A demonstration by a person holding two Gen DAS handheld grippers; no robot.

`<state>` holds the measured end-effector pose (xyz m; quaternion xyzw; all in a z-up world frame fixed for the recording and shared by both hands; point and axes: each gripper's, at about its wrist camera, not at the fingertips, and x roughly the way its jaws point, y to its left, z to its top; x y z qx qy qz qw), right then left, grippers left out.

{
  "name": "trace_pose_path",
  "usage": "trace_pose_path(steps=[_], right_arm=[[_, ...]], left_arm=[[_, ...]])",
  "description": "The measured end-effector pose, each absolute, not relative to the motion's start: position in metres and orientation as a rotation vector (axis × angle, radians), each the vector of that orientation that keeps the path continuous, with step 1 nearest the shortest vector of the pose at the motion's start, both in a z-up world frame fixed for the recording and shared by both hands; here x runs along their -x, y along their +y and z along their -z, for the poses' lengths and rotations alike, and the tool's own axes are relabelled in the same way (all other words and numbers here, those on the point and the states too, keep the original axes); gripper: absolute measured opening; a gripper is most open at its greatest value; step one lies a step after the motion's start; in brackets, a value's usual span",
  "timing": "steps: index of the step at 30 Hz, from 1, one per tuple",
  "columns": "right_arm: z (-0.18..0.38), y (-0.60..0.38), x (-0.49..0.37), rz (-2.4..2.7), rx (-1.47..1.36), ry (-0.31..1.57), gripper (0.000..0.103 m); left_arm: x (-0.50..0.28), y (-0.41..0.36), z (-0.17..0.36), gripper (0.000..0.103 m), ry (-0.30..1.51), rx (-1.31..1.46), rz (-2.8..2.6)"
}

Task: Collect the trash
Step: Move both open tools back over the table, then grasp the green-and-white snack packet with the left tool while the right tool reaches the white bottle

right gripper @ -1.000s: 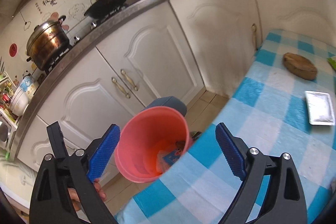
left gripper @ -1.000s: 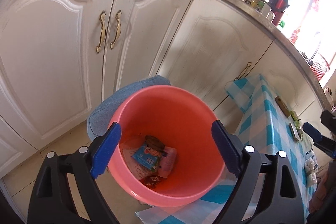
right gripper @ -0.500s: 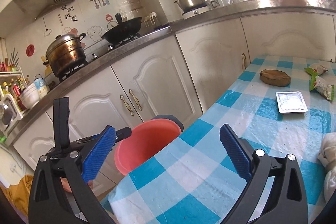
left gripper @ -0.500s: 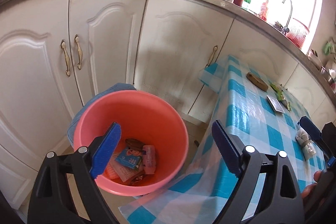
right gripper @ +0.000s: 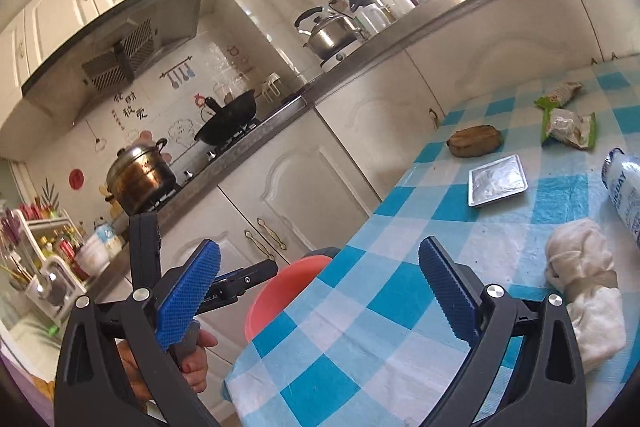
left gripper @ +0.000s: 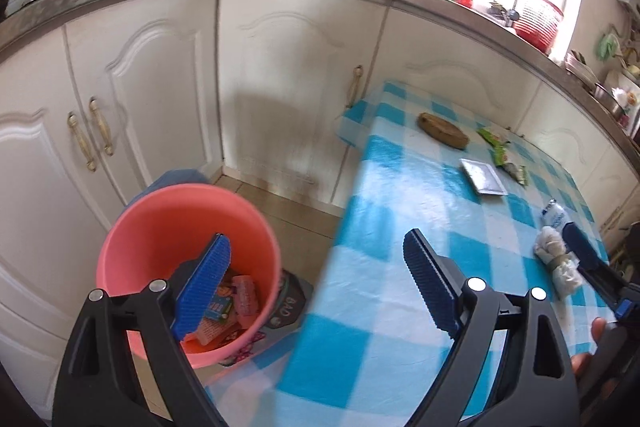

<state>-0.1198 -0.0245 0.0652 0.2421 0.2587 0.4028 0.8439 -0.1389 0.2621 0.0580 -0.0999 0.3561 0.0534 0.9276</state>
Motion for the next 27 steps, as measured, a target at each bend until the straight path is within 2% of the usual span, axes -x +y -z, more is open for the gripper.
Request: trace_pose_path(steps=[10, 19, 27], right_arm=[[-0.057, -0.087, 0.104, -0.831, -0.675, 0.552, 0.098], [-0.047, -0.126, 0.095, -0.826, -0.799, 0.575, 0.098], [-0.039, -0.157, 0.088, -0.789, -0.88, 0.571, 0.098]], left_arm=[[0.072, 0.198, -0.088, 0.089, 0.755, 0.22, 0.024], [-0.045, 0.135, -0.085, 0.089, 0.86, 0.322, 0.107], [-0.139, 0.027, -0.084, 0.089, 0.862, 0.065, 0.289]])
